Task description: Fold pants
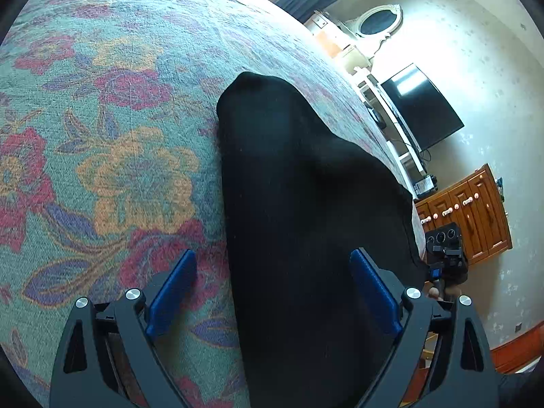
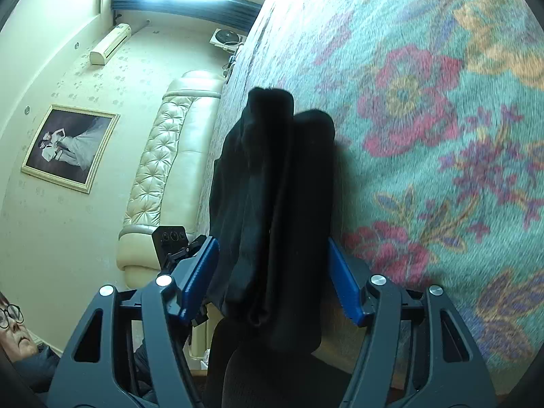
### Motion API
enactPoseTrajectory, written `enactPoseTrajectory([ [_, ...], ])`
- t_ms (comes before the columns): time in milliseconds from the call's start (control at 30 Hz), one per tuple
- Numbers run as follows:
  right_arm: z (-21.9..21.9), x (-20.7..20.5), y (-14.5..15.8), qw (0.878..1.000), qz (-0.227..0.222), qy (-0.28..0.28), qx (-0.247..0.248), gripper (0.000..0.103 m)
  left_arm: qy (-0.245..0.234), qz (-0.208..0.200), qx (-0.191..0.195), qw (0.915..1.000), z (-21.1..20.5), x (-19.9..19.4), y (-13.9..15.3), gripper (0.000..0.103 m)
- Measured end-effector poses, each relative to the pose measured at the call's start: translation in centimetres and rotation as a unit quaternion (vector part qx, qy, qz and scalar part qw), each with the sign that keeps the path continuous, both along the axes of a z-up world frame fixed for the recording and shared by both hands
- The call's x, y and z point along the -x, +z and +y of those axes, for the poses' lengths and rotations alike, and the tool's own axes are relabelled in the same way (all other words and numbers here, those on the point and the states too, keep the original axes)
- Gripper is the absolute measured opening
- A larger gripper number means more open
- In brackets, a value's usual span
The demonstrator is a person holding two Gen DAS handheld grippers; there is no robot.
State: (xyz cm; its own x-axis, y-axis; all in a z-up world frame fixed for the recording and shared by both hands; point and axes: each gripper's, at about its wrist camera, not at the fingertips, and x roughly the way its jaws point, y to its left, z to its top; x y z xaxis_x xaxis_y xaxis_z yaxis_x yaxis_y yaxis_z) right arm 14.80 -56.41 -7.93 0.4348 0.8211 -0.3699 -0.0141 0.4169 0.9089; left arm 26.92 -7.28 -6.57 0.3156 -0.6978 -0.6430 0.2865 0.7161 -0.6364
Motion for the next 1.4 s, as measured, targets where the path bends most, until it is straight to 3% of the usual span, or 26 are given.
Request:
enactPoseTrajectory([
  [200, 1.8, -2.1, -0.5, 0.999, 0.005, 0.038, 0.012, 0.072, -0.016, -0.009, 0.004, 0.9998, -1.4, -1.7, -0.3, 0.091],
  [267, 2.5, -2.8, -0.6, 0.999, 0.009, 0.046, 0.023, 0.057, -0.026, -0.013, 0.010, 0.9995, -1.9, -1.9, -0.2, 0.091],
  [300, 2.8, -3.0, -0.9, 0.998, 0.015, 0.048, 0.024, 0.039, -0.033, -0.013, 0.019, 0.9992, -2.1, -2.0, -0.2, 0.091],
  [333, 2.8, -3.0, -1.5, 0.999, 0.016, 0.049, 0.012, 0.036, -0.040, -0.013, 0.032, 0.9986, -2.3, -1.9, -0.2, 0.090],
  [400, 2.4, -2.8, -2.0, 0.999, 0.014, 0.045, -0.004, 0.033, -0.037, 0.000, 0.022, 0.9991, -2.8, -2.1, -0.8, 0.049],
  [500, 2.1, -2.6, -2.3, 0.999, 0.010, 0.042, -0.010, 0.032, -0.038, 0.017, 0.048, 0.9980, -2.1, -2.4, -1.6, 0.039],
  [667, 2.4, -2.8, -1.6, 0.999, -0.006, 0.039, -0.007, 0.031, -0.036, 0.015, 0.055, 0.9977, -1.2, -2.2, -1.2, 0.027],
  [967, 5.2, -5.9, -1.1, 0.999, -0.016, 0.052, 0.000, 0.030, 0.001, -0.009, 0.033, 0.9994, 2.9, -2.2, -0.7, 0.024],
  [1400, 14.4, -14.3, -1.4, 0.995, -0.010, 0.098, -0.015, 0.030, 0.064, -0.011, 0.027, 0.9975, 11.2, -4.2, -0.7, 0.024],
])
